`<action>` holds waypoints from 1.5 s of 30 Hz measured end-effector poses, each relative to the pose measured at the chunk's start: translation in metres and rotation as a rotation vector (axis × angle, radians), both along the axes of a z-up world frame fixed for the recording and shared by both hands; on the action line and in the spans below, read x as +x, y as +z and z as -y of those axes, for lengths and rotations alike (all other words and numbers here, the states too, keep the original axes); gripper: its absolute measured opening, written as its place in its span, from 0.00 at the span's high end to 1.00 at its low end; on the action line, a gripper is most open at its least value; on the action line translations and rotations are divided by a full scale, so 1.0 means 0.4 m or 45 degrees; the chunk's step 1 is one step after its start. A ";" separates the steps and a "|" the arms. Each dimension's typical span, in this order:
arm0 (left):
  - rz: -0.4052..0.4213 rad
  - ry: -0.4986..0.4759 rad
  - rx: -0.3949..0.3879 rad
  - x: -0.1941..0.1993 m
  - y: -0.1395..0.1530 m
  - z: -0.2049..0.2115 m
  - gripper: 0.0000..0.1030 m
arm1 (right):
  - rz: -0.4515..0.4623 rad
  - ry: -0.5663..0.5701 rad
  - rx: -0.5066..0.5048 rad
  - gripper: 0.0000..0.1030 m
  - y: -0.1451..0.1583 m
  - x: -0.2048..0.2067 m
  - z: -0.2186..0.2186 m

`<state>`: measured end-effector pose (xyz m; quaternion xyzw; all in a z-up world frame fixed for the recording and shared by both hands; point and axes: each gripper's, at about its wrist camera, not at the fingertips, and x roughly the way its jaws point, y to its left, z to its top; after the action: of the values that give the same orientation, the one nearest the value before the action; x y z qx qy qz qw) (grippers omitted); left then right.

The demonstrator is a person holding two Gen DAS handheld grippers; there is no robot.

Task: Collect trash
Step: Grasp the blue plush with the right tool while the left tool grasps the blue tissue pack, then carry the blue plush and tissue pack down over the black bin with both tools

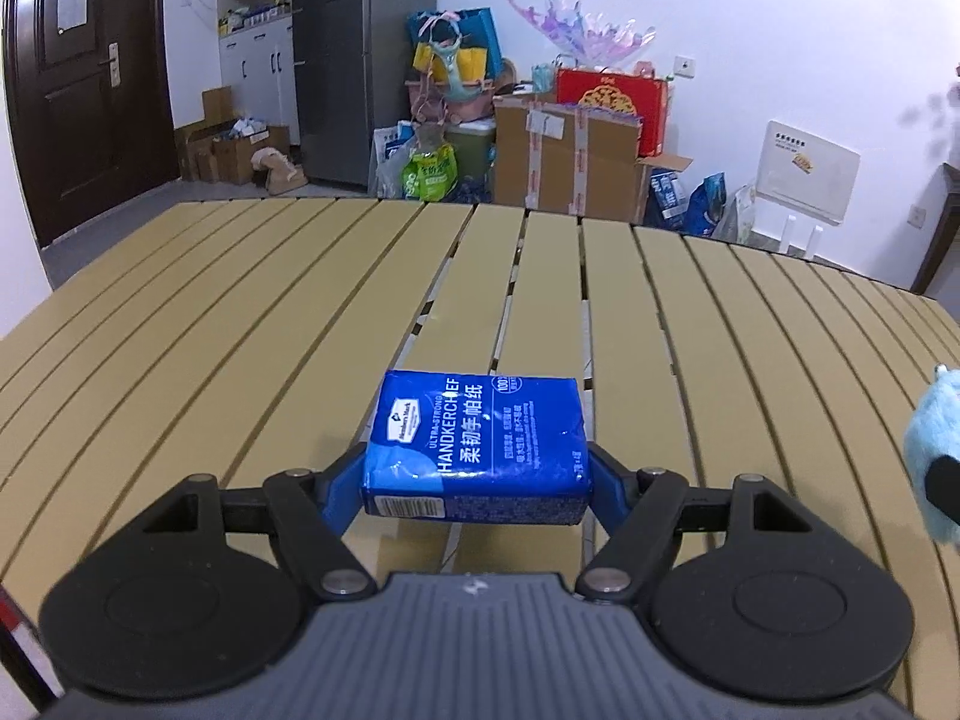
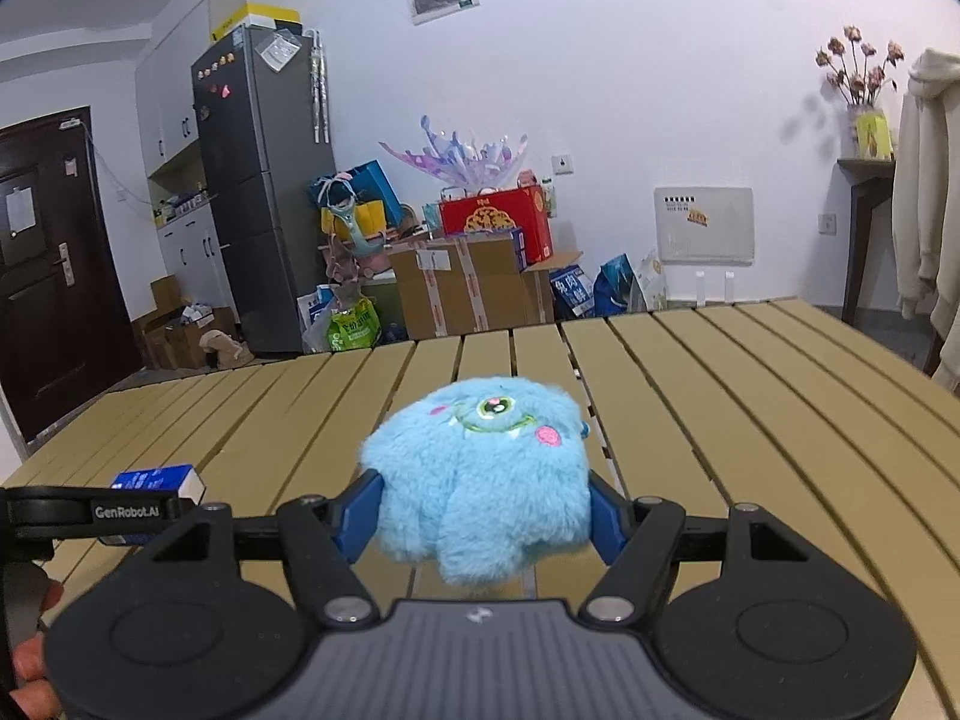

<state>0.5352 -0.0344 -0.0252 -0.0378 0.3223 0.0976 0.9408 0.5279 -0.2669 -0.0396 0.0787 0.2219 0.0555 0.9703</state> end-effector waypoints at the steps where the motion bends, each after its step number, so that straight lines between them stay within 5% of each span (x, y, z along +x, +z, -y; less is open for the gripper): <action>1: 0.005 -0.007 -0.001 -0.013 0.008 0.002 0.29 | 0.005 0.003 -0.008 0.34 0.008 -0.016 -0.001; 23: 0.109 -0.183 0.079 -0.361 0.132 0.061 0.28 | 0.070 0.053 -0.057 0.34 0.110 -0.361 0.019; 45: 0.033 -0.300 0.067 -0.675 0.000 0.024 0.29 | -0.019 0.147 -0.095 0.34 0.018 -0.689 -0.017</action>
<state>0.2653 -0.0441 -0.0252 0.0238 0.3097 -0.0057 0.9505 0.2522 -0.2601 -0.0325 0.0298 0.2354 0.1025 0.9660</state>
